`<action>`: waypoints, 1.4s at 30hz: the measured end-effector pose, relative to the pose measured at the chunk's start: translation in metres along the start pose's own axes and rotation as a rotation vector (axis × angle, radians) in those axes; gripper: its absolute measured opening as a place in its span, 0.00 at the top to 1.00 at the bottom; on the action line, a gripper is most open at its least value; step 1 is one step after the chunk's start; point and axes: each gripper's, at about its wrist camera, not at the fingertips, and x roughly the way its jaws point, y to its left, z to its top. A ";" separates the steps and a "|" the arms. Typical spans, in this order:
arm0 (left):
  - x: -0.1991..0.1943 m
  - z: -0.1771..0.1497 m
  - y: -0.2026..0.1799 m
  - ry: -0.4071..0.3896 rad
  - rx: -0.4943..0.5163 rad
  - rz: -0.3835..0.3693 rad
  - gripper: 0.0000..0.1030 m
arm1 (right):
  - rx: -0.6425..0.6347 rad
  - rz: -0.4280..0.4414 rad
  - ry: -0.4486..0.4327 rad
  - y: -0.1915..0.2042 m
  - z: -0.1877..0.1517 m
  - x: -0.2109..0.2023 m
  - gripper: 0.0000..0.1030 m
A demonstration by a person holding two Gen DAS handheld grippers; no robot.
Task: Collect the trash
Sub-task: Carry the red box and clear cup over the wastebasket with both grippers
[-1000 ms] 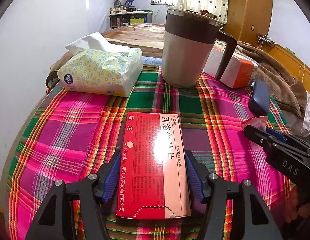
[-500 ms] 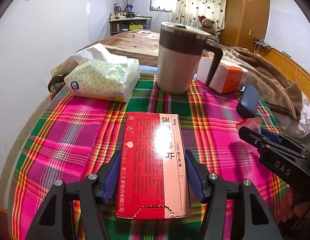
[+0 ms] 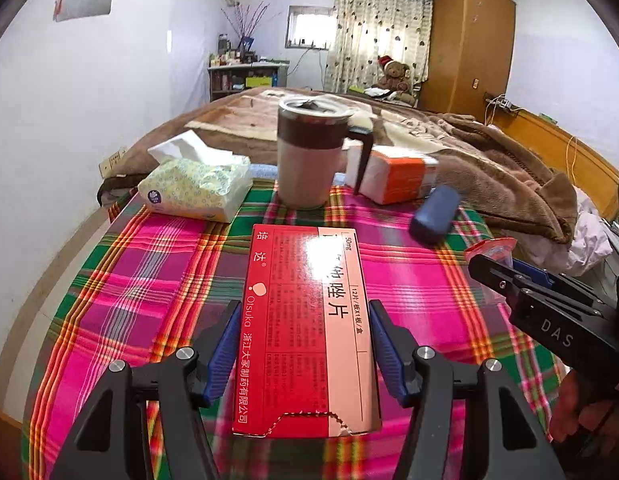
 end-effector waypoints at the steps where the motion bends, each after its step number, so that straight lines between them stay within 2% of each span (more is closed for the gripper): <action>1: -0.007 -0.002 -0.004 -0.006 0.001 -0.004 0.40 | 0.000 0.000 -0.004 -0.002 -0.001 -0.005 0.61; 11: -0.061 -0.020 -0.035 -0.071 0.021 -0.051 0.40 | 0.022 -0.010 -0.068 -0.023 -0.023 -0.058 0.61; 24: -0.112 -0.047 -0.112 -0.125 0.114 -0.198 0.40 | 0.081 -0.092 -0.147 -0.075 -0.058 -0.127 0.61; 34: -0.117 -0.061 -0.185 -0.103 0.200 -0.316 0.40 | 0.151 -0.203 -0.187 -0.125 -0.075 -0.163 0.61; 42: -0.104 -0.069 -0.243 -0.067 0.280 -0.399 0.40 | 0.218 -0.290 -0.174 -0.167 -0.083 -0.166 0.61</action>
